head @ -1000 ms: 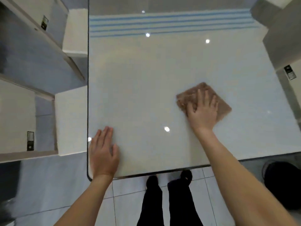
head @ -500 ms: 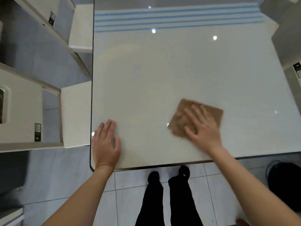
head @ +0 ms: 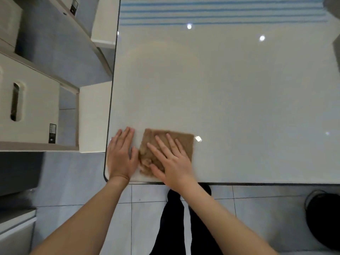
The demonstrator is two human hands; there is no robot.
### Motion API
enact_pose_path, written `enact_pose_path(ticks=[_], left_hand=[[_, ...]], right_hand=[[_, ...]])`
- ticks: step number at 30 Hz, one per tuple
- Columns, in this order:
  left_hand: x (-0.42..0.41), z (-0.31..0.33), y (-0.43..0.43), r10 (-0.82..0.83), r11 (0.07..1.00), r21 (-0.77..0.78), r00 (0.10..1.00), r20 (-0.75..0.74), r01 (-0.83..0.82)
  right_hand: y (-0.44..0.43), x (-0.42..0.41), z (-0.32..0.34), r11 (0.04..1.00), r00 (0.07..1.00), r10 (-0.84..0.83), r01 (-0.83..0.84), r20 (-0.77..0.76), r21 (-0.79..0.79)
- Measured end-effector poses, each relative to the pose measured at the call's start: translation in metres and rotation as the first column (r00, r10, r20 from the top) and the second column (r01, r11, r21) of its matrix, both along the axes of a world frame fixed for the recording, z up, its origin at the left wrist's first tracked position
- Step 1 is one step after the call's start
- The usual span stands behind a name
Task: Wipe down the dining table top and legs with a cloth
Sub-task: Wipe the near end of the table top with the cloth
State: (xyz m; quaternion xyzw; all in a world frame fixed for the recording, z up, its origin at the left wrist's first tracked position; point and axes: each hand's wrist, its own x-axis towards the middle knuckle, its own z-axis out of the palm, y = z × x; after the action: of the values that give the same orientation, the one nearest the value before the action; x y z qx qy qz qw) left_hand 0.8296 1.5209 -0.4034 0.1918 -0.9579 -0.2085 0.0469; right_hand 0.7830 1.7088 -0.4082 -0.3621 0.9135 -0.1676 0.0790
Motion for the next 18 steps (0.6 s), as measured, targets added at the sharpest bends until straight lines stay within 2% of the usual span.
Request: enact_pose_path(ticks=[4,6,8,12,18], left_hand=[[0.0,0.002,-0.002,0.001,1.0,0.001,1.0,0.012,-0.001],[0.0,0.002,-0.002,0.007,1.0,-0.005,1.0,0.017,-0.007],[0.001,0.0,-0.001,0.009,1.0,-0.01,1.0,0.014,-0.009],[0.003,-0.003,0.0,0.013,1.0,-0.015,1.0,-0.014,-0.013],[0.003,-0.002,0.0,0.016,1.0,-0.019,0.999,-0.031,-0.016]], right_hand=[[0.039,-0.002,-0.001,0.983,0.983,0.182,-0.181,-0.039,0.024],[0.05,-0.018,-0.002,0.978,0.976,0.21,-0.208,-0.053,0.03],[0.046,-0.037,-0.003,0.988,0.986,0.152,-0.15,-0.066,0.04],[0.027,-0.063,0.001,0.996,0.996,-0.073,0.075,-0.043,0.05],[0.034,-0.034,0.004,0.985,0.988,-0.155,0.155,-0.004,0.071]])
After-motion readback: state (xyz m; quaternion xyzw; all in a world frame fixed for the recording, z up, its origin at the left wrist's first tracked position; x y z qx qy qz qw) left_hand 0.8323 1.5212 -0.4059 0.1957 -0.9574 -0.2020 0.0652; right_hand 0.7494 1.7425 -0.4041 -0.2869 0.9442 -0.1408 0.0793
